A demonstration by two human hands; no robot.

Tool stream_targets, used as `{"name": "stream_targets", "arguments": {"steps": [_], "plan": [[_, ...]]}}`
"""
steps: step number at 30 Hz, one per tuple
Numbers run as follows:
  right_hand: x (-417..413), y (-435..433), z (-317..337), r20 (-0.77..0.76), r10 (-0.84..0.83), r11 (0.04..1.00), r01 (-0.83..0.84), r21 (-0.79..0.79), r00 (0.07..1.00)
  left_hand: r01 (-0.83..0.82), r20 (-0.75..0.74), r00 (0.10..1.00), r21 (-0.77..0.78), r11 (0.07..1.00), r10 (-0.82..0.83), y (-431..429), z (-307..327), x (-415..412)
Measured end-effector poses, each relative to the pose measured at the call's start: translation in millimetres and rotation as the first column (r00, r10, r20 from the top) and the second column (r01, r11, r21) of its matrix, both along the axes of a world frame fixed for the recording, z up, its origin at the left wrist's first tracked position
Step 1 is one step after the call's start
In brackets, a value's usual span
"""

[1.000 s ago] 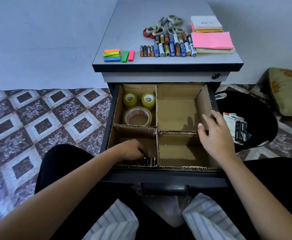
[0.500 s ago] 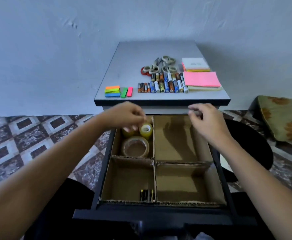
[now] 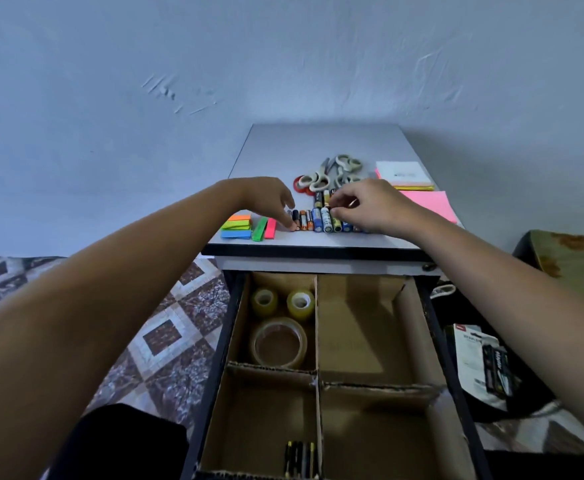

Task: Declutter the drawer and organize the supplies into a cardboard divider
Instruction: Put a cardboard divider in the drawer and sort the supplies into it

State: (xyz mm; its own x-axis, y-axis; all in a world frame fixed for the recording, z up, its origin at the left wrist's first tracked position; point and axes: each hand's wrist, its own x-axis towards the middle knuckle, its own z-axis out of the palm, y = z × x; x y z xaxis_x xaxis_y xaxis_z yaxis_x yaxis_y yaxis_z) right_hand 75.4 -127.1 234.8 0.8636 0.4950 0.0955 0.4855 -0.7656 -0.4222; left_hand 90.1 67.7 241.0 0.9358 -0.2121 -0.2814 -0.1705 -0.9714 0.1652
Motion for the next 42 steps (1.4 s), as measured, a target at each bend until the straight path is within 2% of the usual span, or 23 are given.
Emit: {"name": "stream_targets", "arguments": {"steps": [7, 12, 18, 22, 28, 42], "plan": [[20, 23, 0, 0.012, 0.09, 0.991, -0.088, -0.096, 0.996, 0.048, -0.015, 0.999, -0.006, 0.999, -0.048, 1, -4, 11], [31, 39, -3, 0.056, 0.169, 0.954, -0.15, -0.259, 0.984, 0.052, 0.029, 0.998, -0.021, 0.998, -0.052, 7, 3, 8], [40, 55, -9, 0.005, 0.152, 0.898, -0.136, -0.418, 0.988, 0.035, 0.071, 0.997, -0.015, 0.999, -0.034, 24, 14, 7], [41, 61, -13, 0.004, 0.157, 0.91, -0.144, -0.388, 0.988, 0.039, 0.079, 0.996, -0.01, 0.999, -0.038, 29, 14, 5], [45, 43, -4, 0.086, 0.126, 0.966, -0.103, -0.238, 0.988, 0.077, 0.073, 0.994, -0.015, 0.997, -0.076, 17, 7, 3], [45, 13, -4, 0.03, 0.094, 0.975, -0.086, -0.206, 0.995, 0.108, 0.08, 0.991, -0.033, 0.994, -0.105, -2, -7, 1]]}}
